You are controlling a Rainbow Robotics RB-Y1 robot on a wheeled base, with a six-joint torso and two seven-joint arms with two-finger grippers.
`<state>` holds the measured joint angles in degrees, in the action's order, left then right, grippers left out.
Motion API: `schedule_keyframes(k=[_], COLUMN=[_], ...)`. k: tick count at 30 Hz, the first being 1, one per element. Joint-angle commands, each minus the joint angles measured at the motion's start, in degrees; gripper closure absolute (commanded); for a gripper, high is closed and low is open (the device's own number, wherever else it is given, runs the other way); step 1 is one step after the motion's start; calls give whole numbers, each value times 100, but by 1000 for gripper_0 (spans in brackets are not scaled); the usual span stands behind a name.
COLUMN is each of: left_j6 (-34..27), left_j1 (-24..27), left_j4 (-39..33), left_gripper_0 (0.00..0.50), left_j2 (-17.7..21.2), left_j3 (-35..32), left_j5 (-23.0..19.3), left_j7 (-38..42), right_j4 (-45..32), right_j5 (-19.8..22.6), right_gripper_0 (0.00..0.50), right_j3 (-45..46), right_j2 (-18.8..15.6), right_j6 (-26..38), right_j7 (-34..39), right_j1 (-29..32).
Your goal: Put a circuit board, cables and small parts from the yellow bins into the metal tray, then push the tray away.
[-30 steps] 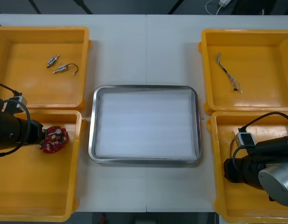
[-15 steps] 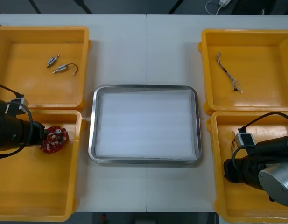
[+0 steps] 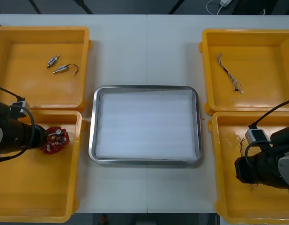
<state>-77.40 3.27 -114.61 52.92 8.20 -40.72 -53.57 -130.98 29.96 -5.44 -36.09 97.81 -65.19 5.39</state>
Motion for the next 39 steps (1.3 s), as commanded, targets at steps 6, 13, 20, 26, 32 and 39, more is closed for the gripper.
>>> schedule_keyframes(k=[6, 13, 20, 26, 32, 39], left_j6=[76, 76, 76, 76, 102, 102], left_j1=[139, 139, 130, 139, 130, 130], left_j4=[9, 27, 35, 27, -114, -307], left_gripper_0=[18, 390, 498, 500, 500, 500], left_j2=[70, 70, 70, 70, 289, 834], left_j3=[112, 112, 112, 112, 94, -64], left_j5=[11, -59, -147, -138, -191, -850], left_j7=[347, 391, 435, 418, 365, 286], right_j4=[-807, -1264, -1422, -1343, -1211, -1000], right_j5=[792, 1109, 1539, 2014, 2242, 2322], right_gripper_0=[500, 500, 500, 500, 500, 500], right_j3=[931, 1185, 1194, 1185, 1185, 1185], right_j2=[-179, -416, -733, -970, -1190, -1383], right_j6=[722, 1219, 1219, 1219, 1219, 1219], right_j7=[41, -143, -372, -583, -969, -1356], right_j1=[-416, -741, -1102, -1365, -1576, -1699])
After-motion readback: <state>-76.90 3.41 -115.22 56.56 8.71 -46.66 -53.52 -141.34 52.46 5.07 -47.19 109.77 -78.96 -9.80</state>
